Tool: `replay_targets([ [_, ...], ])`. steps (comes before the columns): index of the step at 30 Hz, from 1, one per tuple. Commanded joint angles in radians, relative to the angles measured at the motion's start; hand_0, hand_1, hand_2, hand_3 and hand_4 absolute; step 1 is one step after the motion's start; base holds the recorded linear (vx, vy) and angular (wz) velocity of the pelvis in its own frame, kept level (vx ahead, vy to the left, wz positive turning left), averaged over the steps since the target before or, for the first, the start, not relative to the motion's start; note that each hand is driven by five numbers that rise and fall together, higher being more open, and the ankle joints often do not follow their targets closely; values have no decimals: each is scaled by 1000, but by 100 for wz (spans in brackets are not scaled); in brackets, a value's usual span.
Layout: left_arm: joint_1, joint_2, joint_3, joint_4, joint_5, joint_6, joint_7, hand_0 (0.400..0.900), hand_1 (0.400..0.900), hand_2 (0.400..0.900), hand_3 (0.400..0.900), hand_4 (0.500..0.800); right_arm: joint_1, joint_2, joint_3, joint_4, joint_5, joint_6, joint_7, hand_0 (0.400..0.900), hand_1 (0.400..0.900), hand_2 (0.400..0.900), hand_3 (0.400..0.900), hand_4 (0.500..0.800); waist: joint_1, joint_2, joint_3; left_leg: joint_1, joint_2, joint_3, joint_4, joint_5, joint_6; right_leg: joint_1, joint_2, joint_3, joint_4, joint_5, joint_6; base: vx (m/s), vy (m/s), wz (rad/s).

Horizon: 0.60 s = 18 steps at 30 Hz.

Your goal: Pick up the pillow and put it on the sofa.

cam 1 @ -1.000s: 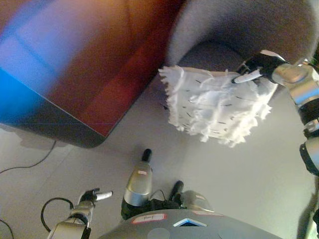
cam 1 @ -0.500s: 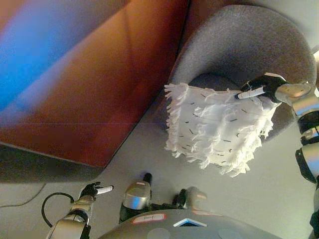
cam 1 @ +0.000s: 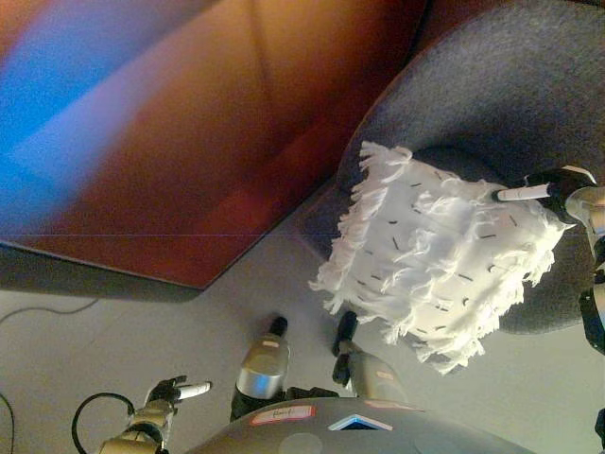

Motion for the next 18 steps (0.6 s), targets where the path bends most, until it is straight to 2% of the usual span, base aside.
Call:
replay_targets([
  [1, -12, 110, -28, 26, 5, -52, -48, 900, 900, 900, 900, 800, -226, -165, 6, -14, 15, -28, -145, 900, 900, 900, 900, 800, 2, 17, -29, -38, 10, 3, -146, 177, 10, 54, -70, -24, 135, -170, 84, 0, 0, 0],
  [7, -17, 124, -18, 47, 7, -73, -61, 900, 900, 900, 900, 800, -249, -161, 23, 9, -21, -11, -178, 900, 900, 900, 900, 800, -8, 27, -40, -14, 9, 2, -148, 165, 6, 74, -69, -23, 134, -185, 73, 14, 10, -4],
  [10, -16, 128, -14, 48, 12, -73, -62, 900, 900, 900, 900, 800, -245, -168, 8, 17, -18, 30, -216, 900, 900, 900, 900, 800, -14, 27, -48, -3, 9, 7, -151, 160, 5, 85, -69, -18, 124, -184, 75, -1, 20, -7],
  [13, -7, 123, -14, 52, 13, -82, -54, 900, 900, 900, 900, 800, -232, -180, -8, 35, -34, 60, -220, 900, 900, 900, 900, 800, -21, 25, -58, 11, 11, 16, -158, 156, 4, 98, -68, -10, 109, -180, 78, -4, 29, -9],
  [18, 1, 136, 4, 59, 16, -96, -61, 900, 900, 900, 900, 800, -189, -204, -36, 40, -7, 43, -217, 900, 900, 900, 900, 800, -36, 13, -80, 40, 13, 44, -172, 147, 6, 124, -70, -1, 84, -173, 87, -21, 39, -18],
])
